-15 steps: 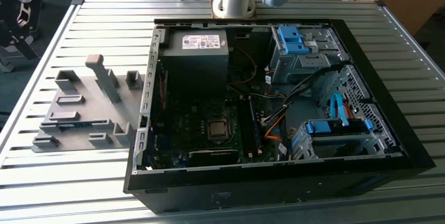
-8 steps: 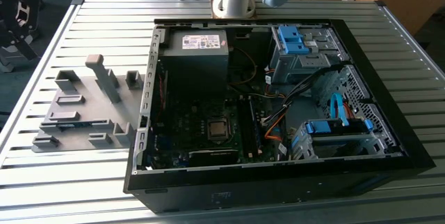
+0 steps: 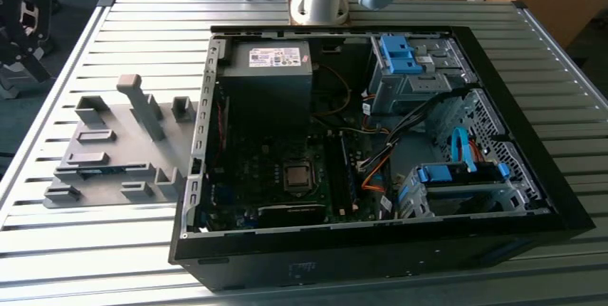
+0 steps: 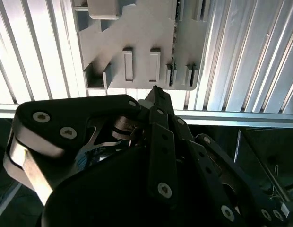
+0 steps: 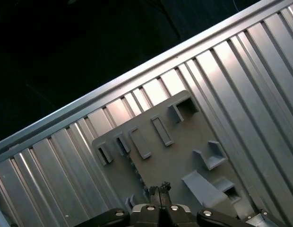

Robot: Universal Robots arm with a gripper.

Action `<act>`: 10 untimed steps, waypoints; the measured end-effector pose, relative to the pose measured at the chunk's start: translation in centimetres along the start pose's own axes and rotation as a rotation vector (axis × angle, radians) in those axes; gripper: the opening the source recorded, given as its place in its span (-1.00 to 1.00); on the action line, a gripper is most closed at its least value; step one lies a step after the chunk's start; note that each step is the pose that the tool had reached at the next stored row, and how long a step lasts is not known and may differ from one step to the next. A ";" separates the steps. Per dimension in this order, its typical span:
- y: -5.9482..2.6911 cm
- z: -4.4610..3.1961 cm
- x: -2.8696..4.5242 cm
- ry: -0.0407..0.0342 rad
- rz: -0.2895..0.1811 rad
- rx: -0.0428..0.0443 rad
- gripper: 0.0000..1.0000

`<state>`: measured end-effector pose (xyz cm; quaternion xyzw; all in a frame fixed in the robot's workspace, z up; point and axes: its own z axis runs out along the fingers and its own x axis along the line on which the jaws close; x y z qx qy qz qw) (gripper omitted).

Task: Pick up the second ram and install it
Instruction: 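Pick up the second ram and move it above second insertion slot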

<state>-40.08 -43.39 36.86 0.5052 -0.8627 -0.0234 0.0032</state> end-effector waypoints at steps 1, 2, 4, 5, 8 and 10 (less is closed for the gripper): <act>0.00 0.00 0.00 0.0006 -0.011 -0.0002 -0.79; 0.00 0.00 0.00 0.0010 -0.023 -0.0004 -0.79; 0.01 0.00 0.00 0.0021 -0.045 -0.0008 -0.79; 0.01 0.00 0.00 0.0026 -0.057 -0.0010 -0.79; 0.00 0.01 0.00 0.0044 -0.099 -0.0017 -0.79; 0.00 0.02 0.00 0.0057 -0.129 -0.0023 -0.79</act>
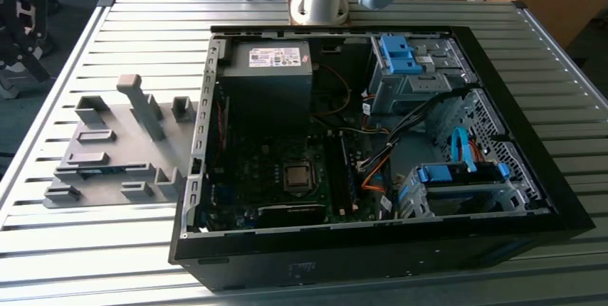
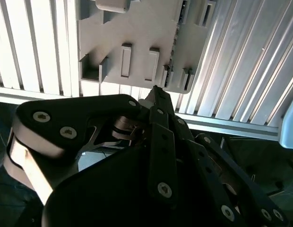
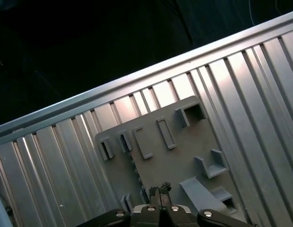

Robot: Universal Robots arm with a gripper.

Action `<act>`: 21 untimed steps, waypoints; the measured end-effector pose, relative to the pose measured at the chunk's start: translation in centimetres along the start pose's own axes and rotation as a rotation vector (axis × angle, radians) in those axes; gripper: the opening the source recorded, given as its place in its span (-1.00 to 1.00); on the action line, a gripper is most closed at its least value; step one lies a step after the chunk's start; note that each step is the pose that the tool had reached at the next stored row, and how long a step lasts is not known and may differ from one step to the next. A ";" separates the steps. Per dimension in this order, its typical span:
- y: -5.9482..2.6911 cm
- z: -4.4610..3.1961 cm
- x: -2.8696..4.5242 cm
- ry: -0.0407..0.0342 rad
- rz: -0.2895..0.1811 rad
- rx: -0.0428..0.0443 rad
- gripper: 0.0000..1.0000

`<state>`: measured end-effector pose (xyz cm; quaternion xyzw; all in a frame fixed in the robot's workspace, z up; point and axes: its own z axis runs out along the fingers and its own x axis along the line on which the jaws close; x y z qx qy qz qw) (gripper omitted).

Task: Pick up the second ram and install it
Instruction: 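Pick up the second ram and move it above second insertion slot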

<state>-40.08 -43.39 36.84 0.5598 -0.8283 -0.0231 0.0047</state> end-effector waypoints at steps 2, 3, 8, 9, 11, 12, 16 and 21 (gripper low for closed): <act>0.00 0.02 0.00 0.0013 -0.031 -0.0005 -0.79; 0.00 0.02 0.00 0.0020 -0.046 -0.0008 -0.79; 0.00 0.08 0.00 0.0052 -0.118 -0.0021 -0.79; 0.00 0.09 0.00 0.0057 -0.131 -0.0024 -0.79; 0.00 0.12 0.02 0.0068 -0.151 -0.0029 -0.79; 0.03 0.15 0.06 0.0070 -0.156 -0.0030 -0.79; 0.19 0.40 0.21 0.0074 -0.174 -0.0030 -0.79; 0.19 0.66 0.23 0.0105 -0.241 -0.0044 -0.67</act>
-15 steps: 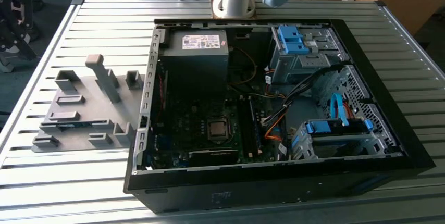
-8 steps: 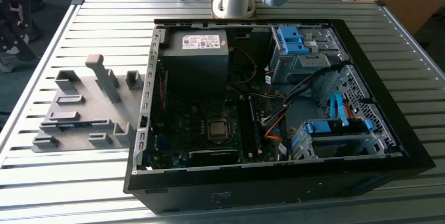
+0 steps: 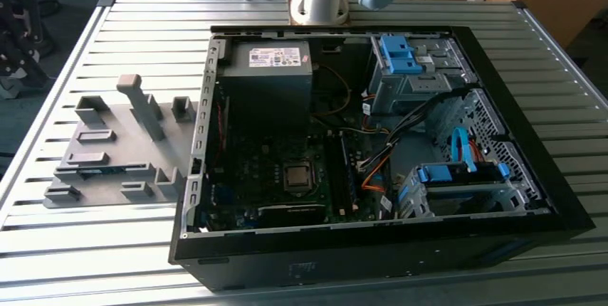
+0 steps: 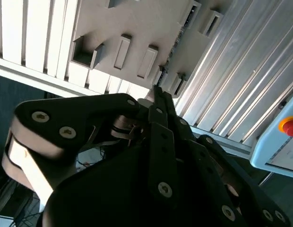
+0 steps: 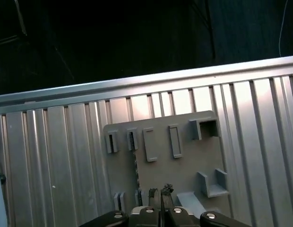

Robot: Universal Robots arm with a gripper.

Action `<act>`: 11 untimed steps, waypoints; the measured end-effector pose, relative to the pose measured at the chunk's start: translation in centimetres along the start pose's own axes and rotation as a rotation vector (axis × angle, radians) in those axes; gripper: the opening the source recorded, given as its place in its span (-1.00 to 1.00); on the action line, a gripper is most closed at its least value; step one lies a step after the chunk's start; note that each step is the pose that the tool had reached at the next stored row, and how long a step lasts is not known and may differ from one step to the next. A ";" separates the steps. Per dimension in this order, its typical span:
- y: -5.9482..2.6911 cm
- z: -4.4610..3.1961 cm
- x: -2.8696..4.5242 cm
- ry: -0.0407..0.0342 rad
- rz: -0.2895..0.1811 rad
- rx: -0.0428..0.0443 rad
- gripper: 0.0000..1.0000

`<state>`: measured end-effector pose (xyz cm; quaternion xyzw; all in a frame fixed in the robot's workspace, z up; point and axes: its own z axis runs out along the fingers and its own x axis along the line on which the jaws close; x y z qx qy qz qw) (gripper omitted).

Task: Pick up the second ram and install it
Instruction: 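Pick up the second ram and move it above second insertion slot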

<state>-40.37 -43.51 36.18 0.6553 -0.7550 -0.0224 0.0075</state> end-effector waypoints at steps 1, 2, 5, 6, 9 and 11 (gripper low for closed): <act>0.00 0.06 0.00 0.0005 -0.011 -0.0002 -0.67; -0.01 0.14 0.01 0.0009 -0.022 -0.0003 -0.54; -0.01 0.40 0.03 0.0019 -0.044 -0.0007 -0.40; -0.01 0.49 0.05 0.0023 -0.052 -0.0009 -0.40; -0.03 0.80 0.07 0.0039 -0.091 -0.0016 -0.40; -0.05 1.01 0.08 0.0054 -0.124 -0.0021 -0.40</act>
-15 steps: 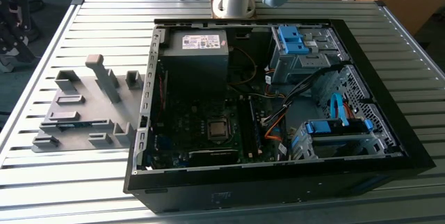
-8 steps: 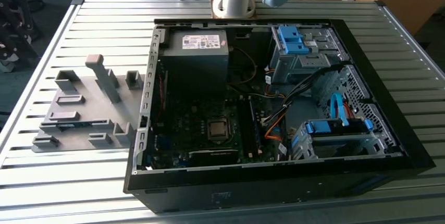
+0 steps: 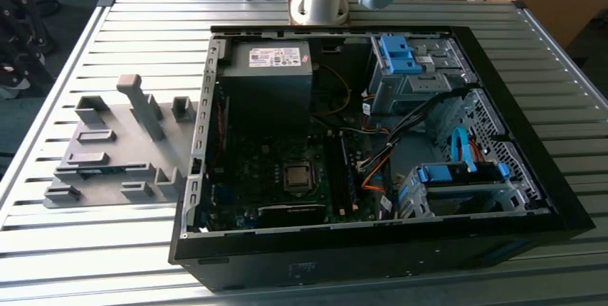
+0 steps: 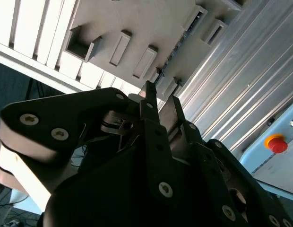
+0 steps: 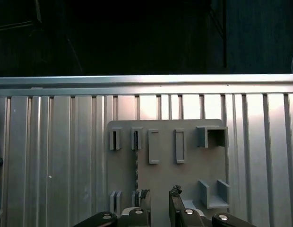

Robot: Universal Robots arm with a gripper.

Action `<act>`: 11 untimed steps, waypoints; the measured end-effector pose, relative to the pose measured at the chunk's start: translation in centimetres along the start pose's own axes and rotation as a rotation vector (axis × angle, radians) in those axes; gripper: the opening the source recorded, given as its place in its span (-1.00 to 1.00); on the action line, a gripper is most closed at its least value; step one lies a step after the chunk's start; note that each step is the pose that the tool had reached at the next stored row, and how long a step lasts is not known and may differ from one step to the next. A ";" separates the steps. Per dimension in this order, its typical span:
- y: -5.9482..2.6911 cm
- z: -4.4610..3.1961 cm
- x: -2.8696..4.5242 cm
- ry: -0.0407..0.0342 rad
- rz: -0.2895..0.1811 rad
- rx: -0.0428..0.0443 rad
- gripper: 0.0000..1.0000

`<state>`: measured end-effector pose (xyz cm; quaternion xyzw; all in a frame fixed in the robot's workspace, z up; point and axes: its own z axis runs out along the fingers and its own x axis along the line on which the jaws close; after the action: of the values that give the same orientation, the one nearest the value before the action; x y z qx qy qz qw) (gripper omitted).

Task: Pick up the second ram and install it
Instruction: 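Pick up the second ram and move it above second insertion slot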

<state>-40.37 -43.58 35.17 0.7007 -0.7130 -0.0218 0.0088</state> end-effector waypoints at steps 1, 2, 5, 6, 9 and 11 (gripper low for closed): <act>-0.01 0.11 0.00 0.0008 -0.018 -0.0003 -0.40; -0.01 0.20 0.01 0.0014 -0.031 -0.0006 -0.40; 0.06 0.53 0.08 0.0019 -0.044 -0.0004 -0.40; 0.08 0.64 0.10 0.0021 -0.048 -0.0002 -0.40; 0.13 1.01 0.17 0.0026 -0.060 0.0004 -0.40; 0.15 1.24 0.21 0.0029 -0.068 0.0007 -0.40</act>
<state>-40.58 -43.76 33.94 0.7245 -0.6889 -0.0209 0.0089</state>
